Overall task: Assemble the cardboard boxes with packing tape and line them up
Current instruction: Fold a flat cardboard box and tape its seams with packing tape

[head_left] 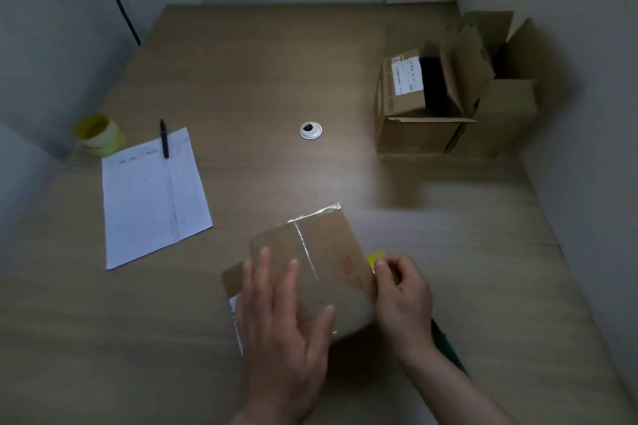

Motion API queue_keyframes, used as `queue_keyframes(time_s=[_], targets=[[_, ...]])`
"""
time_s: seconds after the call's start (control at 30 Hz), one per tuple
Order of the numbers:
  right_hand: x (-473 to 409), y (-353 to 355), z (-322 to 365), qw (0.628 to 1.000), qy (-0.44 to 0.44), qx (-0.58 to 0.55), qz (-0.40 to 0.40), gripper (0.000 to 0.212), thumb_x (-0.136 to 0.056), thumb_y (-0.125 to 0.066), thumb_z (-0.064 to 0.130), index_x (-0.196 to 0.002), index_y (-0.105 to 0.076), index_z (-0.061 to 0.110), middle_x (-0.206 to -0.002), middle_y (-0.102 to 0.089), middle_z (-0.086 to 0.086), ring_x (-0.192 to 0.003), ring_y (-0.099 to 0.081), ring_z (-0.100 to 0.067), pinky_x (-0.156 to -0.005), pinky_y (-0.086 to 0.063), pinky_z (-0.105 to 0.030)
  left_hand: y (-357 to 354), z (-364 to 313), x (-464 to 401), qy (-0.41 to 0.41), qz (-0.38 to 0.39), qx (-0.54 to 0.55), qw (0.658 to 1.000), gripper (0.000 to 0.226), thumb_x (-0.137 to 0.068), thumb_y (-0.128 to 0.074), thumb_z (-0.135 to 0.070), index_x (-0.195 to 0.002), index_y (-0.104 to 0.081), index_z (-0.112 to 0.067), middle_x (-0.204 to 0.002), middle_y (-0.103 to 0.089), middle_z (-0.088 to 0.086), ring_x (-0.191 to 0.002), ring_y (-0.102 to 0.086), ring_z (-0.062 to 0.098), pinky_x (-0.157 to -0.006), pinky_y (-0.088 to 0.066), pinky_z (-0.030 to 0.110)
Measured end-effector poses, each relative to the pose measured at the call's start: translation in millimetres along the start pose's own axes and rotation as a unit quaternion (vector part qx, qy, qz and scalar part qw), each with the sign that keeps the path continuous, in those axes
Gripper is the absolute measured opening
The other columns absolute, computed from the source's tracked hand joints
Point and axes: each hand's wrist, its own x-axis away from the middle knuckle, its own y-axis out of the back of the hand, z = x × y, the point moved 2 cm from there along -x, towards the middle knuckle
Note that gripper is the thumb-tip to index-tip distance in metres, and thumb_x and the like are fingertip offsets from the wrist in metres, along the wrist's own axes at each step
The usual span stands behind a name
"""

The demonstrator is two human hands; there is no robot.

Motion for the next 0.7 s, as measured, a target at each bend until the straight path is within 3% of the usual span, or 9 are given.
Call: queue_keyframes(time_s=[0.1,0.17,0.3,0.4,0.53,0.7], targets=[[13,-13,0,0.999,0.002,0.032,-0.013,0.019,-0.096,-0.058,0.025,-0.079,-0.060,0.019,-0.073,-0.062,0.005,-0.070,-0.058,-0.014,-0.063,-0.045,-0.034,-8,30,25,0.106,0.010,0.066,0.992,0.078,-0.085,-0.043,-0.066,-0.148,-0.037,-0.020,-0.164,0.001,-0.006,-0.150,-0.006,0.012,-0.117,-0.019,0.035],[16,-19,-2,0.999,-0.001,0.027,-0.039,0.022,-0.097,-0.056,0.021,-0.075,-0.057,0.017,-0.070,-0.059,0.005,-0.067,-0.053,-0.014,-0.060,-0.042,-0.033,-19,38,20,0.126,-0.018,0.131,0.983,0.073,-0.092,-0.040,-0.063,-0.144,-0.044,-0.012,-0.164,-0.007,-0.005,-0.149,-0.011,0.005,-0.115,-0.019,0.017],[14,-22,-3,0.996,-0.017,-0.025,-0.086,0.029,-0.096,-0.055,0.007,-0.069,-0.054,0.018,-0.069,-0.054,0.002,-0.066,-0.047,-0.013,-0.058,-0.039,-0.026,-21,47,16,0.098,-0.049,0.171,0.979,0.067,-0.095,-0.043,-0.054,-0.145,-0.040,-0.010,-0.160,-0.022,0.011,-0.147,-0.011,-0.001,-0.113,-0.014,0.008],[14,-22,-4,0.995,-0.027,-0.041,-0.083,0.028,-0.096,-0.057,0.007,-0.070,-0.054,0.017,-0.069,-0.054,0.002,-0.066,-0.048,-0.013,-0.058,-0.039,-0.030,-22,58,16,0.078,0.001,0.160,0.984,0.076,-0.087,-0.050,-0.059,-0.149,-0.032,-0.018,-0.161,-0.014,0.010,-0.146,-0.004,-0.005,-0.113,-0.013,0.009],[17,-19,2,0.996,-0.034,-0.037,-0.067,0.024,-0.095,-0.061,0.016,-0.071,-0.056,0.013,-0.070,-0.059,-0.001,-0.065,-0.053,-0.015,-0.058,-0.045,-0.033,-19,69,2,0.041,0.088,0.117,0.988,0.085,-0.081,-0.045,-0.069,-0.152,-0.023,-0.029,-0.162,0.001,-0.001,-0.144,-0.001,0.001,-0.113,-0.016,0.019],[8,8,-4,0.992,-0.100,-0.053,-0.052,0.018,-0.083,-0.066,0.011,-0.068,-0.056,0.014,-0.075,-0.065,-0.017,-0.068,-0.065,-0.031,-0.051,-0.048,-0.035,-12,71,-11,0.035,0.152,0.129,0.979,0.087,-0.077,-0.042,-0.072,-0.152,-0.016,-0.037,-0.163,0.006,-0.008,-0.141,0.001,-0.004,-0.110,-0.012,0.014]])
